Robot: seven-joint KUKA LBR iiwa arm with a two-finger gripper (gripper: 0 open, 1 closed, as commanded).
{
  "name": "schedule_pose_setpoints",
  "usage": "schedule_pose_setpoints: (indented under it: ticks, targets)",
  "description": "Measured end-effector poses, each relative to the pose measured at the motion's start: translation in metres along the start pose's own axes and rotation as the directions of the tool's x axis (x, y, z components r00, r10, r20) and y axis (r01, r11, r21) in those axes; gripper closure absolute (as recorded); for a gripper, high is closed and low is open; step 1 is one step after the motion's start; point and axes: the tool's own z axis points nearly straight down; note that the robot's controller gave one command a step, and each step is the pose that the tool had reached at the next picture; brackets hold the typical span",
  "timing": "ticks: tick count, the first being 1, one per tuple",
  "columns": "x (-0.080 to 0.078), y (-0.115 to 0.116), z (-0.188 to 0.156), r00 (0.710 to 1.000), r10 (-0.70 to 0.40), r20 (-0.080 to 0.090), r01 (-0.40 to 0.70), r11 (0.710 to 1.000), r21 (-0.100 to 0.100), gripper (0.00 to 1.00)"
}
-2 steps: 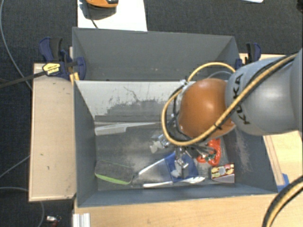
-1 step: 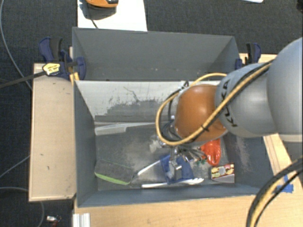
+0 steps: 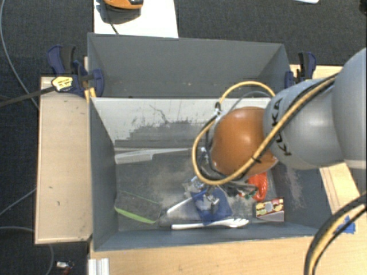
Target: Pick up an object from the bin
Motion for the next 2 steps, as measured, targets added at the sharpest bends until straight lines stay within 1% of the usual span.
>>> schedule_pose_setpoints:
  ticks: [1,2]
  targets:
    - [0.000,0.000,0.000,1.000,0.001,0.000,-0.001,1.000,0.000,1.00]
    - [0.002,0.002,-0.021,1.000,0.002,-0.007,-0.002,1.000,-0.006,1.00]
